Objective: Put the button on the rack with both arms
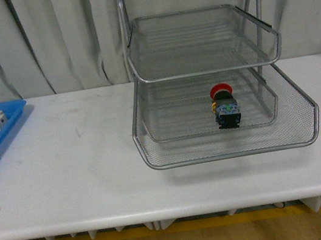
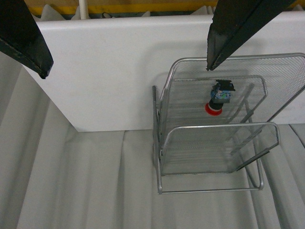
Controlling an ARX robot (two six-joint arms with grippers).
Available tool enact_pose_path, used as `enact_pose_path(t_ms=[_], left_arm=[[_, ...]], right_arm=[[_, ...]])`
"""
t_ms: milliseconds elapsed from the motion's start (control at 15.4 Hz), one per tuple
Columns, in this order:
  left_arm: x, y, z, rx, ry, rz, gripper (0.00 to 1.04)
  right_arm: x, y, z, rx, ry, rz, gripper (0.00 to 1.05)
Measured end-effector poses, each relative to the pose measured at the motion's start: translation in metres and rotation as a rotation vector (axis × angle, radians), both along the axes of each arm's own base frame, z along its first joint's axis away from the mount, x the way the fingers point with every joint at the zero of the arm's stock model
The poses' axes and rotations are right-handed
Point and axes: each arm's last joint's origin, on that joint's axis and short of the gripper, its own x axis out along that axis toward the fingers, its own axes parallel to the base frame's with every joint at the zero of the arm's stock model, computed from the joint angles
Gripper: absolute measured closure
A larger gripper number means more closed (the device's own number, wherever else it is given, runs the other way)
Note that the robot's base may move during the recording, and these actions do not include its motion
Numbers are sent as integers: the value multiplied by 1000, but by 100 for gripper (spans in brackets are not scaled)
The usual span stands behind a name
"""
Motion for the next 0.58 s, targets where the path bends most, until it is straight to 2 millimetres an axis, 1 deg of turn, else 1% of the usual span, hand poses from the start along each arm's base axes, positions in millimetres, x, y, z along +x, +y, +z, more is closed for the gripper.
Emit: enact_pose_path(t_ms=[65, 130, 195, 454, 519, 584], left_arm=[[-1, 0, 0, 0, 0, 0, 103], [-8, 0, -6, 0, 53, -3, 103], [-11, 0, 0, 0, -12, -2, 103], [-11, 0, -3, -2, 8, 0, 102], [-11, 0, -3, -2, 10, 0, 95], [-11, 0, -3, -1, 9, 0, 85]], right_arm=[[0, 0, 0, 0, 0, 0, 6], [0, 0, 0, 0, 0, 0, 6], [0, 0, 0, 0, 1, 0, 6], [0, 0, 0, 0, 0, 0, 6], [0, 0, 0, 0, 0, 0, 6], [0, 0, 0, 0, 0, 0, 6]])
